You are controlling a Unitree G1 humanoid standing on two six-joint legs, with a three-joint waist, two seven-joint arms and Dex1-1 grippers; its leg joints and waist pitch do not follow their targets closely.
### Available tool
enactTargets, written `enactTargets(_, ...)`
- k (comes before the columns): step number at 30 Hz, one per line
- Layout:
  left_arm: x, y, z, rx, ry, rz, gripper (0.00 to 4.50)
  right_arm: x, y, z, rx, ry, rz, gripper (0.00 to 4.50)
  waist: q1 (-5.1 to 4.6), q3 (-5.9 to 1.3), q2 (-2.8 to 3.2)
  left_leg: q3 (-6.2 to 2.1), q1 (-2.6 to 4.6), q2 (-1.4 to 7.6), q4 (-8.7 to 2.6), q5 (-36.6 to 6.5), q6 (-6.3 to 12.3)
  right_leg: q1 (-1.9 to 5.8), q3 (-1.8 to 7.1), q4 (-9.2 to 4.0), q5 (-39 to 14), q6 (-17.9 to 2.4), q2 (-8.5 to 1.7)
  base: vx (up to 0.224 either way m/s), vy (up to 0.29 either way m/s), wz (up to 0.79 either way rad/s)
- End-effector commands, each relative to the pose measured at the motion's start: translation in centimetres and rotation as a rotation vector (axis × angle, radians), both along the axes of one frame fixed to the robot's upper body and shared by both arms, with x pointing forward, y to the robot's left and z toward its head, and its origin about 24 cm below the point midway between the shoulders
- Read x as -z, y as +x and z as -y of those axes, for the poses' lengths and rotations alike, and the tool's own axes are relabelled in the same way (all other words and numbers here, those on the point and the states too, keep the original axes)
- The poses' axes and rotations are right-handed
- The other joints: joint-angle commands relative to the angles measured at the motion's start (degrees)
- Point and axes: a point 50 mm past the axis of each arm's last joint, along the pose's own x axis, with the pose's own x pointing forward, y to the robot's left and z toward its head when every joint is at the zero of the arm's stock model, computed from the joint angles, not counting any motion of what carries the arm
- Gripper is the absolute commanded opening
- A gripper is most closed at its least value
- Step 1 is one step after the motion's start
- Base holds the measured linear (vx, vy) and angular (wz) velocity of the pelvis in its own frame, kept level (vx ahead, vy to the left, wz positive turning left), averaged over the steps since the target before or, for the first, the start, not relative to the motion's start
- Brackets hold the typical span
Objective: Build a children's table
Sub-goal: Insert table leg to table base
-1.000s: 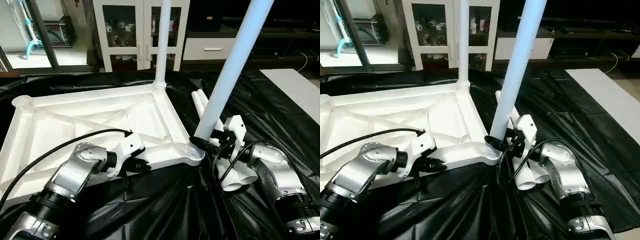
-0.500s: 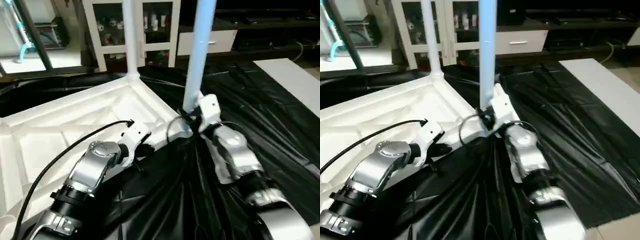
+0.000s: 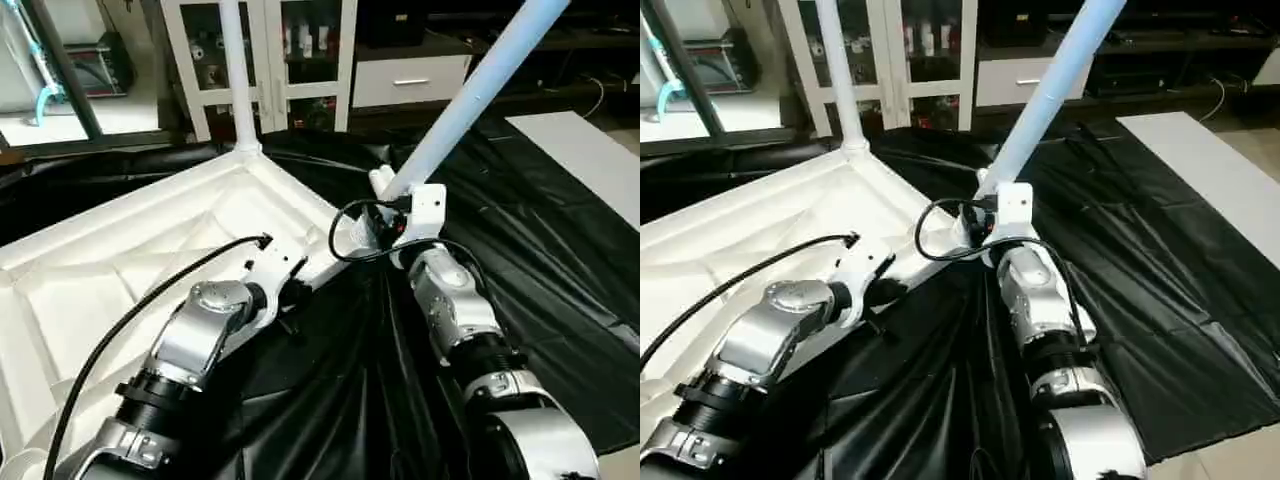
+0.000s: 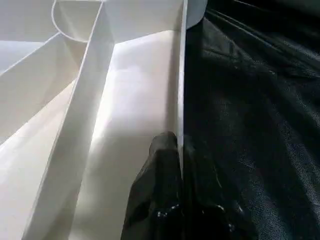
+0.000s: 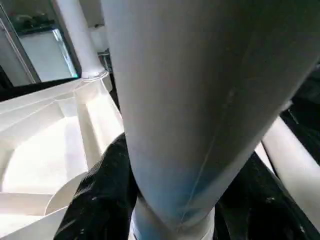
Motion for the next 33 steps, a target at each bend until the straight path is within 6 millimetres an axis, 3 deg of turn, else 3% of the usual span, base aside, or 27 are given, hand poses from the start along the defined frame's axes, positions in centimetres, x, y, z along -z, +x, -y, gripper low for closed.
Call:
enactTargets(1,-2.63,0.80,-0.45,0.040,-0.029,0.147,0.00,4.21,-2.26,-0.77,-0.149,0.030,-0.208,1.84,0.46,-1.63,-0.30,0.13,-0.20,0.69,-2.89,-9.08,2.51,1.85,1.35,-3.95,2.04,-13.25,-2.74,0.000,0.000,0.00)
enactTargets(6,-2.63,0.80,-0.45,0.040,-0.029,0.147,0.00,4.21,-2.26,-0.77,-0.149,0.030,-0.208,1.84,0.62,-1.82,-0.18,0.23,-0.23,0.78,-2.56,-5.20,3.50,1.96,1.31,-3.28,8.14,-14.91,-2.76,0.000,0.000,0.00)
enactTargets(33,-2.63,0.80,-0.45,0.040,-0.029,0.147,0.00,4.21,-2.26,-0.77,-0.149,0.030,-0.208,1.84,0.72,-2.00,-0.25,0.24,-0.19,0.73,-2.14,-4.15,4.59,2.27,1.30,-2.91,9.76,-15.85,-2.83,0.000,0.000,0.00)
